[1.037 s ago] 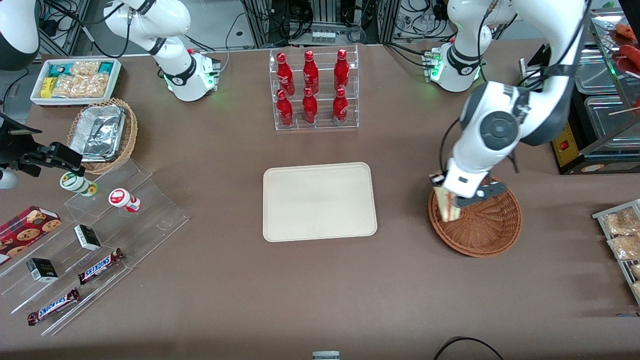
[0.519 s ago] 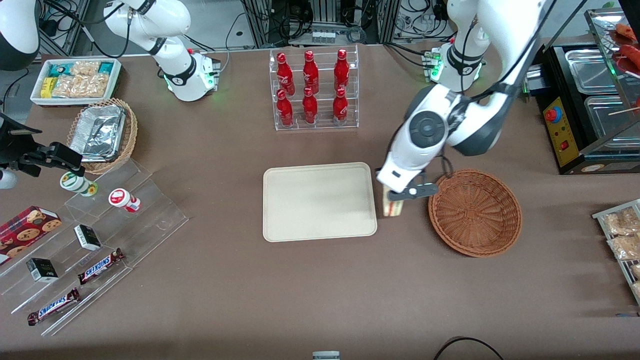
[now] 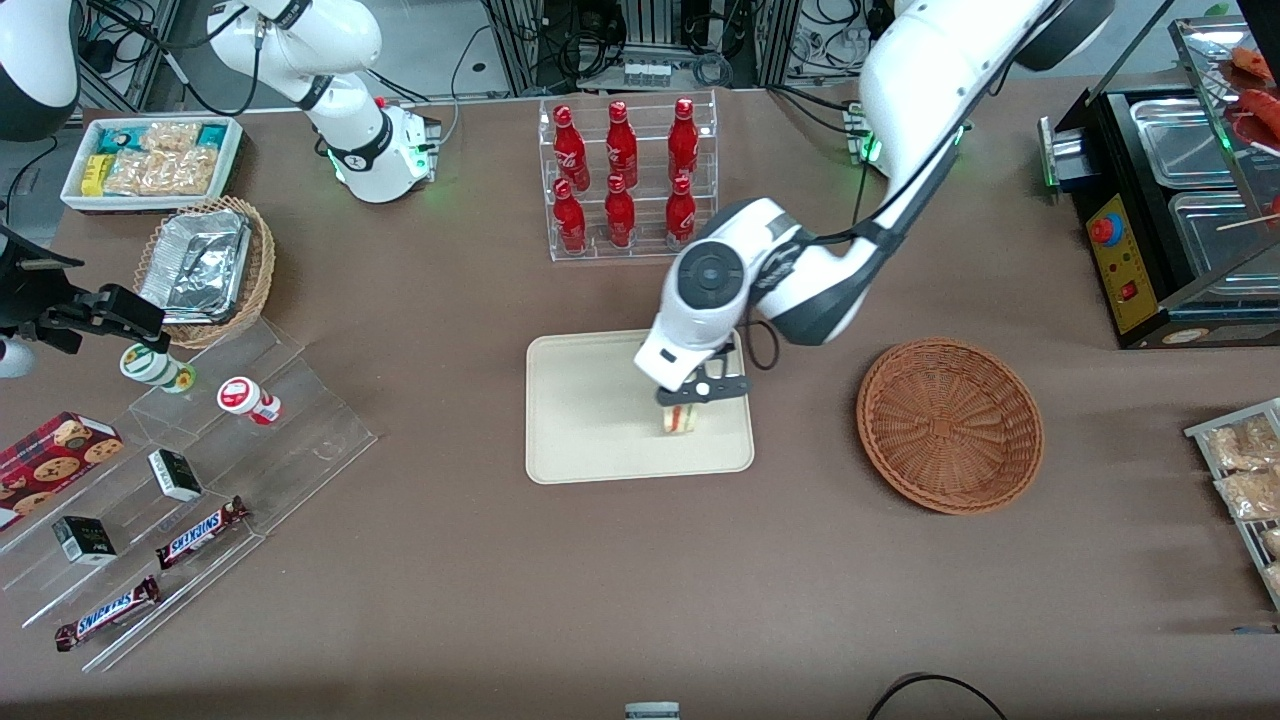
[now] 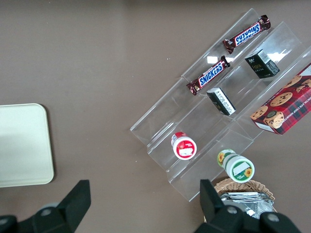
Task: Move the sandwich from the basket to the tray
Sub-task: 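Lift the sandwich and carry it over the cream tray, then lower the sandwich onto the tray and open the left gripper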
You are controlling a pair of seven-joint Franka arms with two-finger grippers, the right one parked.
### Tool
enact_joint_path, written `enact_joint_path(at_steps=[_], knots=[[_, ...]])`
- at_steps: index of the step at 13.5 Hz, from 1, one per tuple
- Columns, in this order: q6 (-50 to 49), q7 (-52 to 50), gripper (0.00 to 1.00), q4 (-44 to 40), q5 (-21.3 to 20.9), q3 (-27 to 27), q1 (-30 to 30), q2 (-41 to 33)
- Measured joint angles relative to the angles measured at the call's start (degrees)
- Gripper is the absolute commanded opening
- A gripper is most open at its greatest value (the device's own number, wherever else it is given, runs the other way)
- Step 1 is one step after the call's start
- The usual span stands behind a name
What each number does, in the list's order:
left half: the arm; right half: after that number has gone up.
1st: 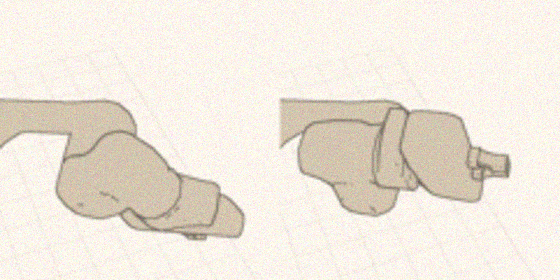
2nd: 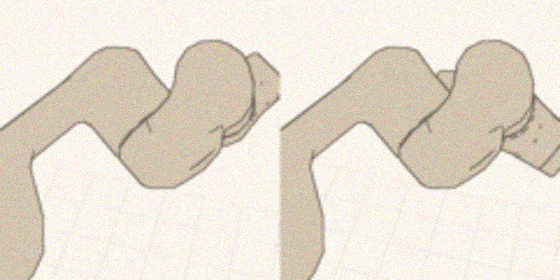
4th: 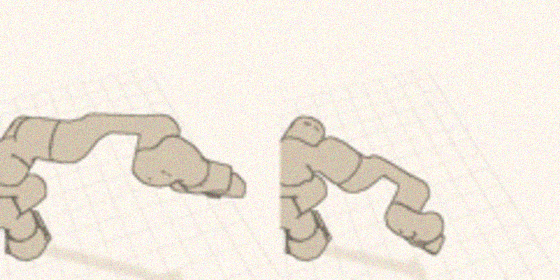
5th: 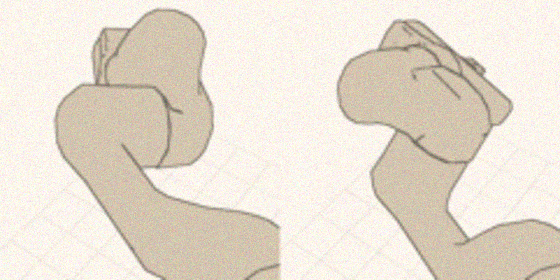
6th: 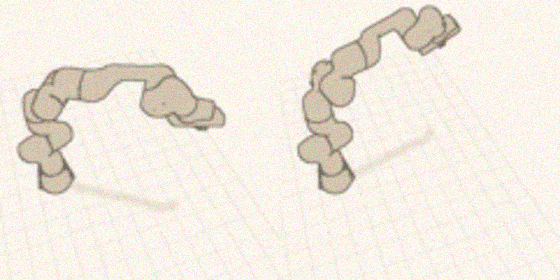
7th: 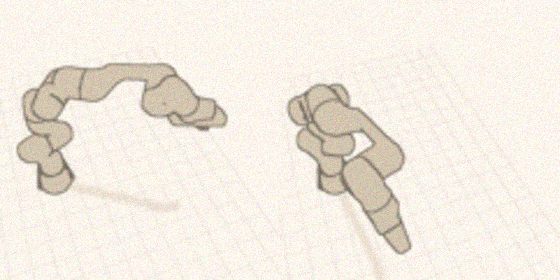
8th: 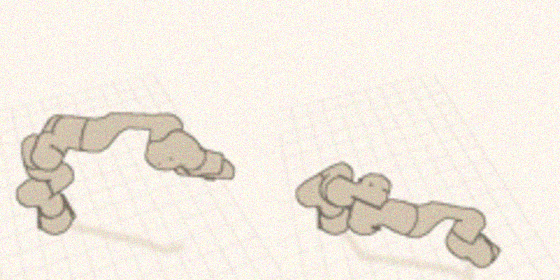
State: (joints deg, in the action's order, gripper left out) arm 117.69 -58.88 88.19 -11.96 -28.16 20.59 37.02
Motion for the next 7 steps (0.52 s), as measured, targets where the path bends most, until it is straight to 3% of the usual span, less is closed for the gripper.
enact_joint_path(at_steps=[2,7], knots=[[0.0,-4.3,0.0,-2.7,-2.7,0.1,2.5,3.2],[-0.7,-8.3,0.0,-9.5,-4.3,3.2,8.1,9.0]])
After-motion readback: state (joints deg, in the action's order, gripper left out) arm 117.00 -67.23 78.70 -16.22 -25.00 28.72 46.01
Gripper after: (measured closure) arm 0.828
